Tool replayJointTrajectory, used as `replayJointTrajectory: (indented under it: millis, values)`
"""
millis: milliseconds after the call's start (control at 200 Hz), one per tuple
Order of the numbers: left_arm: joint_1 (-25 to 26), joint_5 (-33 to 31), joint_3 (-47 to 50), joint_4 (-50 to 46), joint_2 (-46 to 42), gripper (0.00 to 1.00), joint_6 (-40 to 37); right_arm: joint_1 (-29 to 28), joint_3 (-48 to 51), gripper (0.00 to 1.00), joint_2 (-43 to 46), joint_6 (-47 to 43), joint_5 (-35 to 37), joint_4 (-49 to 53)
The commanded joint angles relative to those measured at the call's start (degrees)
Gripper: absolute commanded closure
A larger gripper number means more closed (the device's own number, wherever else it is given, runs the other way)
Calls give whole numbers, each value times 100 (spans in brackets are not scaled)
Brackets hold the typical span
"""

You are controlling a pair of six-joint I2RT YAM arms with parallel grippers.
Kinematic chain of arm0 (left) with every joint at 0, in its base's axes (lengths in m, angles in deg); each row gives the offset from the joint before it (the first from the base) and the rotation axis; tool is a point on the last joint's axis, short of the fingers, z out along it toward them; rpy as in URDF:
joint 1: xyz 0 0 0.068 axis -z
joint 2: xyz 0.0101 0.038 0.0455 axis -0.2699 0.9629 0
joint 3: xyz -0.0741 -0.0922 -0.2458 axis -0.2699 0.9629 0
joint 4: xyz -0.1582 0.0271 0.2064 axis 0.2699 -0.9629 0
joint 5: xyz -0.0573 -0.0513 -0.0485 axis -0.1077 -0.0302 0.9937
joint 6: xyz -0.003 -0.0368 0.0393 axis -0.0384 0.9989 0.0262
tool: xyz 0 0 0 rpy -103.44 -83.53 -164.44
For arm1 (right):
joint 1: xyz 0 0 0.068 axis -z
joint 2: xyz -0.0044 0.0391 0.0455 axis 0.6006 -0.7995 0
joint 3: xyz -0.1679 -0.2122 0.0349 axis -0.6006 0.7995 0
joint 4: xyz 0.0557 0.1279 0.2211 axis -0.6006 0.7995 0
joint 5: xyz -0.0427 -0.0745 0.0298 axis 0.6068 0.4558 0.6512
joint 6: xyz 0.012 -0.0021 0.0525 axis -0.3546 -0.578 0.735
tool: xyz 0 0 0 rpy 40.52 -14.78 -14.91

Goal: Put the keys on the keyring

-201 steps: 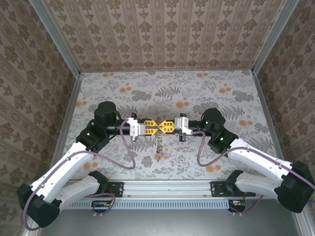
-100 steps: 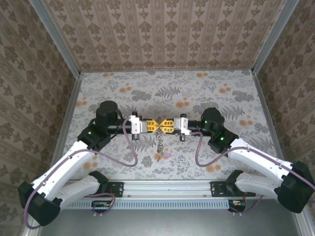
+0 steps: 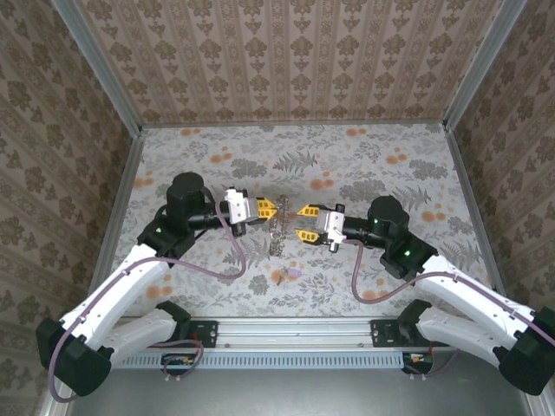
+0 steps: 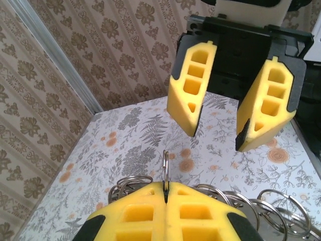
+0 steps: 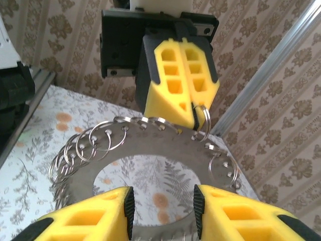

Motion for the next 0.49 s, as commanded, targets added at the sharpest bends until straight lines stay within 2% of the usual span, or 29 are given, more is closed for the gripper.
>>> replayJointTrajectory:
  millis: [0, 110, 230, 380, 490]
  values:
    - [-45, 140, -277, 260, 22, 100, 268, -55, 80, 60, 127, -500, 262, 595]
    - [-44, 96, -352, 164, 82, 100, 336, -268, 29, 62, 132, -881, 332, 688]
    - [-48, 2, -419, 110, 147, 100, 394, -554, -29, 72, 114, -1921, 308, 1104]
    - [-53, -78, -487, 85, 213, 100, 485, -857, -22, 70, 84, -2355, 555, 1139]
    - [-65, -138, -557, 40, 263, 100, 550, -1081, 133, 67, 130, -2583, 901, 724]
